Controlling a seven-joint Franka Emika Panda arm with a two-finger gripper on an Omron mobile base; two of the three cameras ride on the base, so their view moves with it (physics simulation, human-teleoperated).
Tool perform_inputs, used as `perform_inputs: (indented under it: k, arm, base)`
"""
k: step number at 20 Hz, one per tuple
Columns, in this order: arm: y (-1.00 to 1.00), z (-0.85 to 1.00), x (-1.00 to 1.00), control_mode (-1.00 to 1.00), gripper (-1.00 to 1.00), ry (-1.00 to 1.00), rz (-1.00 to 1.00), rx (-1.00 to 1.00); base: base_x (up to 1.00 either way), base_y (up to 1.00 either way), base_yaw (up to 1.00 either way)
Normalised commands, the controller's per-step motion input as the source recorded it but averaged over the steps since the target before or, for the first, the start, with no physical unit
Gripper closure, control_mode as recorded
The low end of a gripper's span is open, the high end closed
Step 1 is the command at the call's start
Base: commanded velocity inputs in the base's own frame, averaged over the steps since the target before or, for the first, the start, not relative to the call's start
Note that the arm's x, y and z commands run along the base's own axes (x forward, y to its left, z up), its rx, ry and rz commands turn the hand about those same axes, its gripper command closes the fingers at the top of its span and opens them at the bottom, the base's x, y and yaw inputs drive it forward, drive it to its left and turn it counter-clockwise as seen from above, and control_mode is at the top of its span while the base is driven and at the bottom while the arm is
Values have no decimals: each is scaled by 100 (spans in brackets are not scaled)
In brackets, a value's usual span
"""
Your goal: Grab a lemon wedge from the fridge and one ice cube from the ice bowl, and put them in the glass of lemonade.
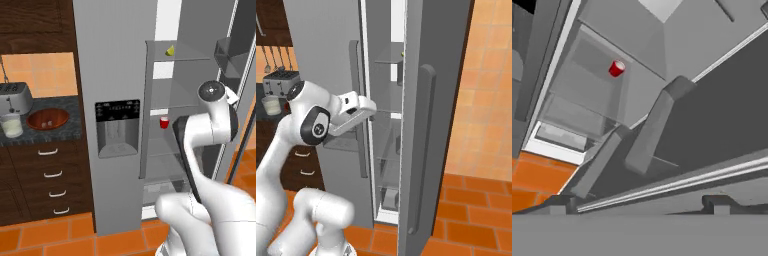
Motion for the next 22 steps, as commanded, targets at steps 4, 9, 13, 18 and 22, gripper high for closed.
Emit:
perform_inputs:
  k: [4, 9, 13, 18, 22]
  arm:
    - [-21, -25, 91, -100, -100, 31, -2, -31]
    - [-72, -16, 100, -100, -100, 23, -4, -18]
    - [-91, -26, 86, -100, -100, 22, -1, -12]
    - [-100, -30, -28, -100, -100, 5, -16, -2]
    - [-100, -2, -59, -100, -100, -6, -8, -2]
  base:
    - [0, 0, 0]
    - [0, 0, 0]
    - [0, 0, 0]
    - [0, 0, 0]
    - [0, 0, 0]
